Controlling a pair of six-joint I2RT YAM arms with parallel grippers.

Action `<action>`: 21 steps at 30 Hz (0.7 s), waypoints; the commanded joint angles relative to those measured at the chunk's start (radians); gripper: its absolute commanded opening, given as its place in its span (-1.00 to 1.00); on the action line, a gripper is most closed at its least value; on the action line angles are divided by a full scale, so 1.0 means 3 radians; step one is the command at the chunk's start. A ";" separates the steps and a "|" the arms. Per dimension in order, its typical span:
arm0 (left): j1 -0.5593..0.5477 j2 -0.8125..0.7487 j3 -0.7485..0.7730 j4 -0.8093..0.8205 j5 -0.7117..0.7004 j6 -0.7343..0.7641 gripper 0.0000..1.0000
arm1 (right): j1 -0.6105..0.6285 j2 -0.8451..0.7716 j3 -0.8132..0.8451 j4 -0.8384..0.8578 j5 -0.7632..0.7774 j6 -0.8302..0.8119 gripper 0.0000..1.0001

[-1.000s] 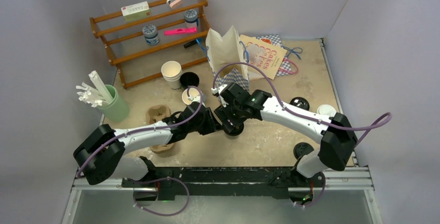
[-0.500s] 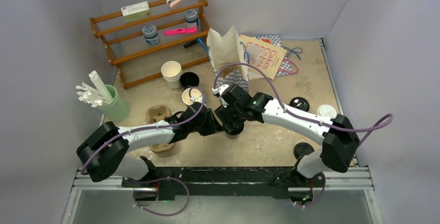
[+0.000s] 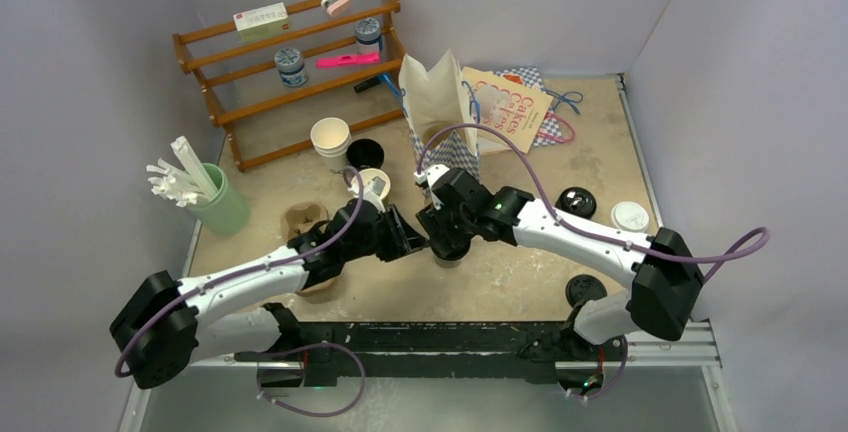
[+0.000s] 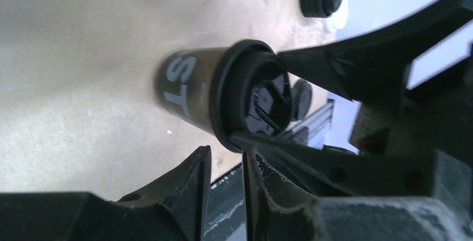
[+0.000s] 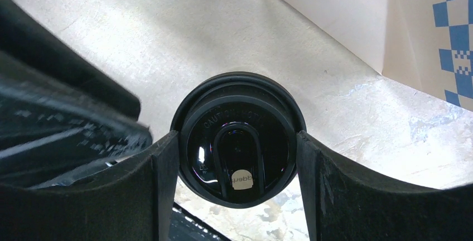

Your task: Pack the takeout coffee

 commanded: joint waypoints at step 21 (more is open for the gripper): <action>-0.0130 -0.0056 -0.0745 0.1151 0.0412 -0.0761 -0.35 | 0.0007 -0.0151 -0.0113 -0.0238 0.0093 0.0188 0.22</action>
